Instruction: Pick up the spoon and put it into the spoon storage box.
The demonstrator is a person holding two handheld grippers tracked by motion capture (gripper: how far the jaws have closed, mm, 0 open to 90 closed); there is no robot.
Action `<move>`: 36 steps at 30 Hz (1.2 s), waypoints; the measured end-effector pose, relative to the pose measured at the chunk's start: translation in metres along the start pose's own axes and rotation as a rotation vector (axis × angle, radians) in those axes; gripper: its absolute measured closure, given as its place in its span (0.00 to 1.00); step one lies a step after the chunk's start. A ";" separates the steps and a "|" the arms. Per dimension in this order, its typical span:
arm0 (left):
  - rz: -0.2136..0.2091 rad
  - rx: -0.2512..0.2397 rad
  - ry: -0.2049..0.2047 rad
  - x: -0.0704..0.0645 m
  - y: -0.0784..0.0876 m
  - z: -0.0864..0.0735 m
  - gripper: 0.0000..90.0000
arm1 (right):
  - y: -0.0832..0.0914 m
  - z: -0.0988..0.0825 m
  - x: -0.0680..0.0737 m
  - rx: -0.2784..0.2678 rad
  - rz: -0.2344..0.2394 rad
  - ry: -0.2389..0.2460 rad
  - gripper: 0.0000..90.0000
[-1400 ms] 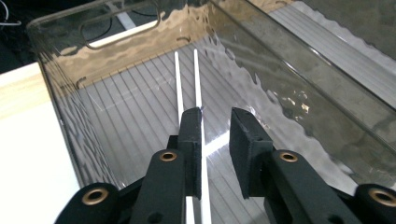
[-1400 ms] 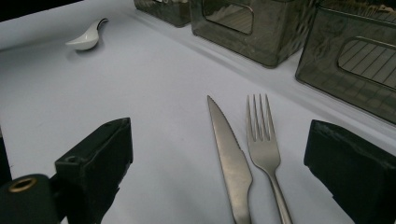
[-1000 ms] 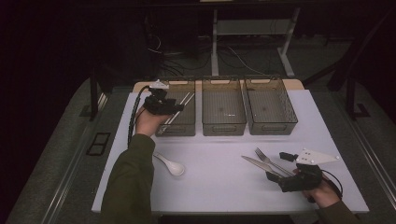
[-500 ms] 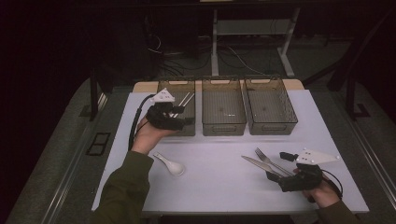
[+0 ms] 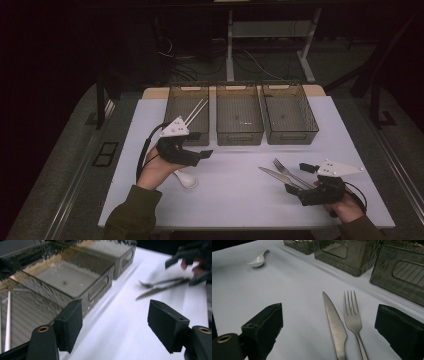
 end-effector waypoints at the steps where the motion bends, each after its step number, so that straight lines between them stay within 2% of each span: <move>1: 0.003 -0.007 0.002 -0.001 0.002 -0.003 0.31 | 0.000 0.000 0.000 0.001 -0.002 0.000 0.09; 3: 0.012 -0.011 0.017 -0.001 0.004 -0.010 0.33 | 0.001 0.000 0.001 -0.004 -0.001 -0.002 0.09; 7: 0.023 0.028 0.020 -0.001 0.007 -0.027 0.36 | 0.001 0.000 0.001 -0.002 0.001 0.003 0.09; 11: 0.031 0.043 0.030 -0.001 0.011 -0.041 0.40 | 0.001 0.001 0.001 -0.004 0.000 -0.003 0.09; 17: 0.062 0.072 0.009 0.002 0.015 -0.054 0.50 | 0.001 0.000 0.001 -0.003 0.002 -0.001 0.09; 20: 0.080 0.087 0.009 0.007 0.017 -0.058 0.62 | 0.001 0.000 0.001 -0.007 0.000 -0.012 0.09; 26: 0.116 0.142 0.052 0.021 0.020 -0.069 0.88 | 0.001 0.000 0.001 -0.004 -0.001 -0.012 0.09; 29: 0.140 0.203 0.027 0.028 0.019 -0.076 0.99 | 0.001 0.000 0.001 -0.004 0.000 -0.009 0.09; 31: 0.143 0.213 0.058 0.033 0.018 -0.081 0.99 | 0.001 0.000 0.002 -0.001 0.000 -0.005 0.09; 33: 0.163 0.240 0.062 0.039 0.019 -0.085 0.99 | 0.001 0.000 0.002 -0.003 -0.001 -0.006 0.09; 36: 0.173 0.249 0.081 0.045 0.020 -0.090 0.99 | 0.001 0.000 0.001 -0.002 -0.001 -0.006 0.09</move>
Point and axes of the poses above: each handheld gripper's, and its own axes: y roughly backward along the jaws, z roughly out of its top, x roughly to its left, the point moved 3 cm from there along -y, roughly forward along the jaws, and after that the axes turned 13 degrees about -x, right-handed, at the moved point
